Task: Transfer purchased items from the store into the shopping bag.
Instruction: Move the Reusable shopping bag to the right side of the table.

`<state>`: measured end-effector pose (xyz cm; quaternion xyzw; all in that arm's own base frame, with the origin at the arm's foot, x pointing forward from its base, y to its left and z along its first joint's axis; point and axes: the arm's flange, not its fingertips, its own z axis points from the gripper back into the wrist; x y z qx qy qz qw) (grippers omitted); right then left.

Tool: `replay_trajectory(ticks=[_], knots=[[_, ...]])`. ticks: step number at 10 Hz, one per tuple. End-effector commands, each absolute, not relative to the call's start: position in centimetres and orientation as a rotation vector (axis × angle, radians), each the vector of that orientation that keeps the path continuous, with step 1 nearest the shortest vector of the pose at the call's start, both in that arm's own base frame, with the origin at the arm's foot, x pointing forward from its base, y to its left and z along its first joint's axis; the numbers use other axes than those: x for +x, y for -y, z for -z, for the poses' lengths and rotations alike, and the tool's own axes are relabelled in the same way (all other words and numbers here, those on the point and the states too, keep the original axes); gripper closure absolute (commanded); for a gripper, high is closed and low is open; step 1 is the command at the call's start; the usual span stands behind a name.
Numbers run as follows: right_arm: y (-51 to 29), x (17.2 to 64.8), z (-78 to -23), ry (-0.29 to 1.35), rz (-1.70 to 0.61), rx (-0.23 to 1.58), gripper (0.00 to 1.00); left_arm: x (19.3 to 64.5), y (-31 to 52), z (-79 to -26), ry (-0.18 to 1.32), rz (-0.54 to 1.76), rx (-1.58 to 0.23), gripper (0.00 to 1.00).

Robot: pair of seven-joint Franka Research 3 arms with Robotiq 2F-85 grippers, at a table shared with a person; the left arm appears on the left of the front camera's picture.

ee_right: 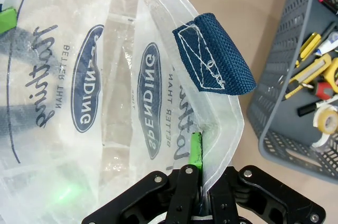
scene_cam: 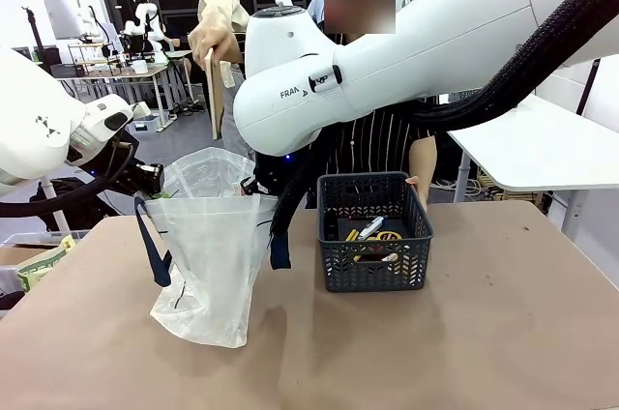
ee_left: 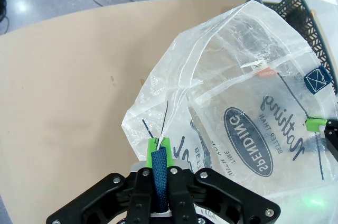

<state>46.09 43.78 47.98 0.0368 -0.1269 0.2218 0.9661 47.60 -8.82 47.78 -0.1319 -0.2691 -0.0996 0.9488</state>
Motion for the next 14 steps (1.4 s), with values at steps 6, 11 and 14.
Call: replay_trajectory(ticks=[6,11,14], knots=[[-43.70,45.94,-47.88,0.259,-0.432,0.075,1.00,47.76,8.51,-47.85,0.554,0.206,-0.264,1.00],[-43.70,45.94,-47.88,0.259,-0.432,0.075,1.00,47.76,8.51,-47.85,0.554,0.206,-0.264,1.00],[-43.70,45.94,-47.88,0.259,-0.432,0.075,1.00,47.76,8.51,-47.85,0.554,0.206,-0.264,1.00]])
